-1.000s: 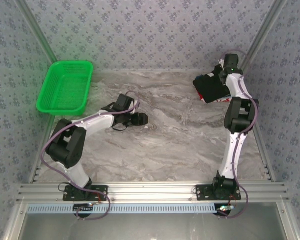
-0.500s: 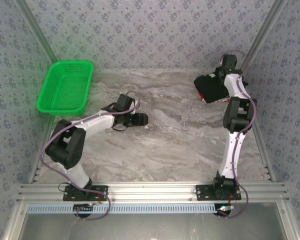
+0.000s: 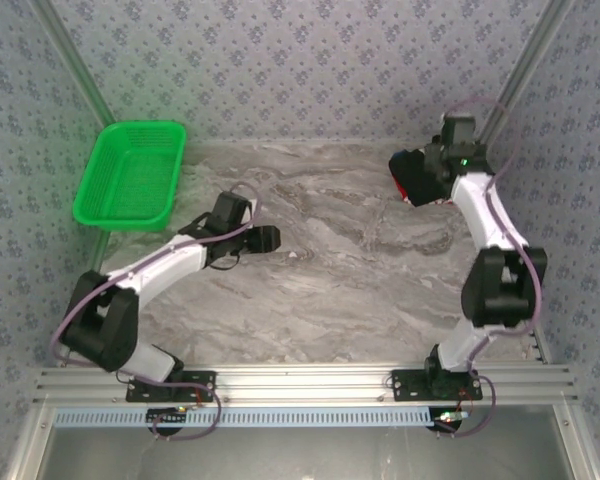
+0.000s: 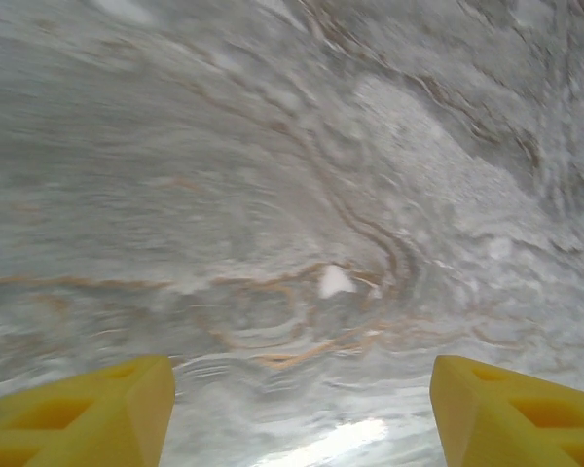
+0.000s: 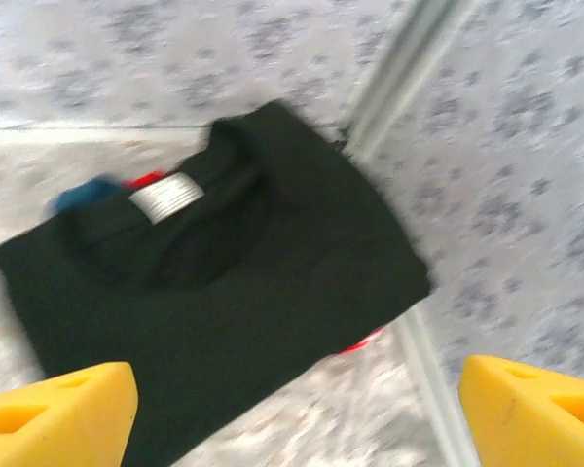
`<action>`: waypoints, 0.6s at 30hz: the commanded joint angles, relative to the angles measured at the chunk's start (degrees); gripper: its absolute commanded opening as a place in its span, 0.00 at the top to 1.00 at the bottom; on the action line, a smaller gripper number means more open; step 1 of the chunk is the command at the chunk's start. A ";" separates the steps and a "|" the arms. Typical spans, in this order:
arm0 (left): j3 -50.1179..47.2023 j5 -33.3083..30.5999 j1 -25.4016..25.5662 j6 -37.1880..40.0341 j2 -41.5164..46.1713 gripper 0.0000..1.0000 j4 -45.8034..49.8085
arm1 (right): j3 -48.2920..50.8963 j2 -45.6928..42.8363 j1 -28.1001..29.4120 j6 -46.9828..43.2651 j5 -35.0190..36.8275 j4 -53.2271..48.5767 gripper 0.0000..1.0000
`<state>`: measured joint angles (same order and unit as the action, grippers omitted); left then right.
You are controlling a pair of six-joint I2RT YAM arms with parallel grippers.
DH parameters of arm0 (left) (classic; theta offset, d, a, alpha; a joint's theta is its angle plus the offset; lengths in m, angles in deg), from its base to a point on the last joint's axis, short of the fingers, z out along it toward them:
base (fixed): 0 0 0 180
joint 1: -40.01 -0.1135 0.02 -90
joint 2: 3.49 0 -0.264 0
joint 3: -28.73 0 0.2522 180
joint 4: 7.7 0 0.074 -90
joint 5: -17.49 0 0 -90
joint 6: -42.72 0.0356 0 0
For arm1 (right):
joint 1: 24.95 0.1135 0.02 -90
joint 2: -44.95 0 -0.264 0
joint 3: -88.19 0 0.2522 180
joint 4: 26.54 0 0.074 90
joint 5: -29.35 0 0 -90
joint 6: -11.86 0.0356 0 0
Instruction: Fold the inside-out t-shirt
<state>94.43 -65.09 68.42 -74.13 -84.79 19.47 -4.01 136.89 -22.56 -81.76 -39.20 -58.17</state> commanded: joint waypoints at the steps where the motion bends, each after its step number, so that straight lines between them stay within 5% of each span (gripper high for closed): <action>1: -4.57 -11.79 -2.89 2.70 8.54 0.23 -0.49 | 16.66 -11.55 6.41 6.66 -1.76 6.92 0.10; 5: -11.35 -27.86 -6.28 5.99 20.56 0.03 -0.91 | 32.13 -22.50 9.99 10.57 -1.46 8.57 0.00; 10: -21.88 -38.51 -12.64 12.47 29.78 0.02 -11.13 | 44.13 -25.72 10.03 9.23 0.82 16.90 0.00; 15: -32.85 -30.13 -21.28 18.85 24.94 0.02 -37.02 | 53.72 -17.63 6.99 6.94 -1.40 40.20 0.00; 18: -32.10 -24.65 -25.60 19.55 15.26 0.03 -44.65 | 51.82 -13.52 5.72 4.86 -3.01 43.48 0.00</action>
<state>62.00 -94.90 45.49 -58.20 -63.98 -9.45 48.56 121.18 -15.98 -74.83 -40.77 -27.70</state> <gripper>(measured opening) 0.976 0.999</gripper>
